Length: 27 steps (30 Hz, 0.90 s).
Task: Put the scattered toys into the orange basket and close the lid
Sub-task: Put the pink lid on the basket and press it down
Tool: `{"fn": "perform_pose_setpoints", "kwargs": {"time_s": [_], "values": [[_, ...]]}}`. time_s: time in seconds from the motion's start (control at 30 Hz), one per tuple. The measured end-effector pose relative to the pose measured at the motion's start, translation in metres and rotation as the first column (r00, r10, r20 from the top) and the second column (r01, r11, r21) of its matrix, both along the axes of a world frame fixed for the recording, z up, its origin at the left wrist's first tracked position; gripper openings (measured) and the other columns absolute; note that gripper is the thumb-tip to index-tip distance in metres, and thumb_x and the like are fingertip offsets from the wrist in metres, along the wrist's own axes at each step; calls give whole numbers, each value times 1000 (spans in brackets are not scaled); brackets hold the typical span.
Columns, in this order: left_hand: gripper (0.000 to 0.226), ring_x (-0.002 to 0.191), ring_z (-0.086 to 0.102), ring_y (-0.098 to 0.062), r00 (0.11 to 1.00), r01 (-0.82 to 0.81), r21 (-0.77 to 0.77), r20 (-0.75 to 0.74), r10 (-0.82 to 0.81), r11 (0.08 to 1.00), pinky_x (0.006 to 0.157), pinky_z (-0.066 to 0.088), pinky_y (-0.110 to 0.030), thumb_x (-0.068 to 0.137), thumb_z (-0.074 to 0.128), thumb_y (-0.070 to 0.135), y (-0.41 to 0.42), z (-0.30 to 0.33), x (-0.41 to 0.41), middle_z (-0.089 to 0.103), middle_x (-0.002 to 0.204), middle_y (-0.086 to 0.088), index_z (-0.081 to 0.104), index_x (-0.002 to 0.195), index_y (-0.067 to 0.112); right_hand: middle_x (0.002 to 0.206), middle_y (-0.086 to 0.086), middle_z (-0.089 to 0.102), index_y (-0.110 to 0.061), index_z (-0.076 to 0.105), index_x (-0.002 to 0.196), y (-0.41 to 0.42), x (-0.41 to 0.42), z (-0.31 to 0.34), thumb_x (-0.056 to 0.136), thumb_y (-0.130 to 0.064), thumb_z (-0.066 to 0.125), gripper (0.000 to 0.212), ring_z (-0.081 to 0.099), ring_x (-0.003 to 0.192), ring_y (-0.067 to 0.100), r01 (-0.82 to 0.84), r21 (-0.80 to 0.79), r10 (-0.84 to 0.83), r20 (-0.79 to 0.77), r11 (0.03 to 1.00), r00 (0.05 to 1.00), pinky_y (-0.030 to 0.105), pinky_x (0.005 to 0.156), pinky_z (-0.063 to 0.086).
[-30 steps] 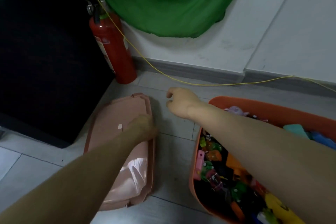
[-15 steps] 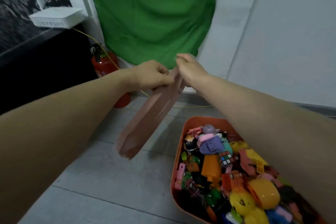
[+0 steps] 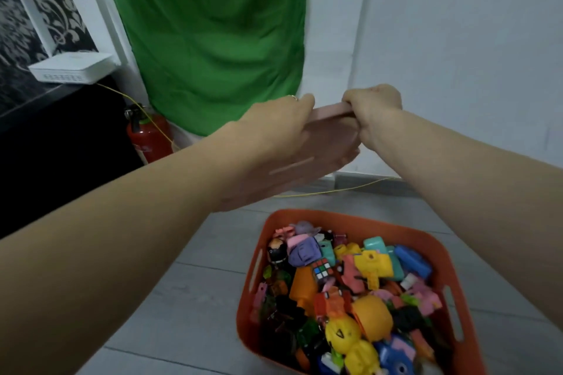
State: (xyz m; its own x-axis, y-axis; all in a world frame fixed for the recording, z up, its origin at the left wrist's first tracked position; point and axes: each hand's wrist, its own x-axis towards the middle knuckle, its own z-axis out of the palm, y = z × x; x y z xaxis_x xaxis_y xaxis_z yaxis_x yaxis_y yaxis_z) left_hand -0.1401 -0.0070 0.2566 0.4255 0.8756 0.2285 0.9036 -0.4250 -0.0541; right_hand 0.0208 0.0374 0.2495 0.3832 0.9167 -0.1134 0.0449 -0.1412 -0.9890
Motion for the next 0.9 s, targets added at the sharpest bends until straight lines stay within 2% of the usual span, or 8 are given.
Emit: {"fn": "perform_pose_setpoints", "kwargs": {"time_s": [0.13,0.27,0.43,0.53,0.6,0.73,0.83,0.9], "values": [[19,76,56,-37,1000,-5,261,-23,11,965,59,33,-40,98,40,32,4,8,17,62,98,-14,39,110,17,99,10,60,-12,56,98,-5,29,13,94,-20,46,13,70,75,28,24,116,-10,-118,993,993,33,58,61],[30,77,60,-39,996,-45,378,84,14,925,60,36,-40,99,39,49,6,21,11,64,90,-12,42,107,20,105,3,62,-23,59,111,-8,69,8,98,-42,31,36,62,99,28,137,226,-200,286,964,937,37,89,49],[38,76,57,-42,976,-123,400,212,39,908,61,37,-39,95,39,59,10,47,14,59,85,-17,49,101,23,141,14,49,-20,56,134,-17,105,-6,101,-47,18,57,44,132,32,160,128,-189,261,979,947,41,111,31],[41,77,55,-37,970,-116,315,238,40,942,62,39,-38,92,38,63,18,53,13,56,81,-9,49,95,24,136,12,57,-16,65,116,-24,116,2,101,-53,11,67,51,127,30,163,88,-180,245,983,953,38,105,36],[45,75,54,-32,970,-65,202,241,15,977,62,41,-37,91,37,65,26,44,10,56,78,-4,49,88,22,139,18,54,-15,57,134,-34,122,-1,102,-51,10,68,49,129,34,114,53,-126,440,992,889,42,107,34],[49,75,56,-28,979,-2,-80,204,18,997,67,47,-38,93,39,64,31,-15,13,57,75,-3,50,76,19,145,24,47,-6,44,144,-58,133,-42,97,-66,8,85,46,133,37,-114,-300,259,504,947,824,43,110,34],[49,79,57,-26,991,36,-293,131,3,955,71,47,-37,96,40,61,26,-67,23,59,76,-2,53,77,17,111,14,66,-13,57,121,-77,154,-70,85,-83,15,90,67,92,30,-347,-577,562,245,739,790,38,75,56],[51,77,56,-22,994,88,-349,96,-57,933,71,47,-37,95,38,64,24,-87,38,57,73,4,50,75,19,89,13,67,-11,63,108,-83,167,-84,91,-75,20,80,65,71,26,-338,-536,545,290,774,786,33,64,57]]}}
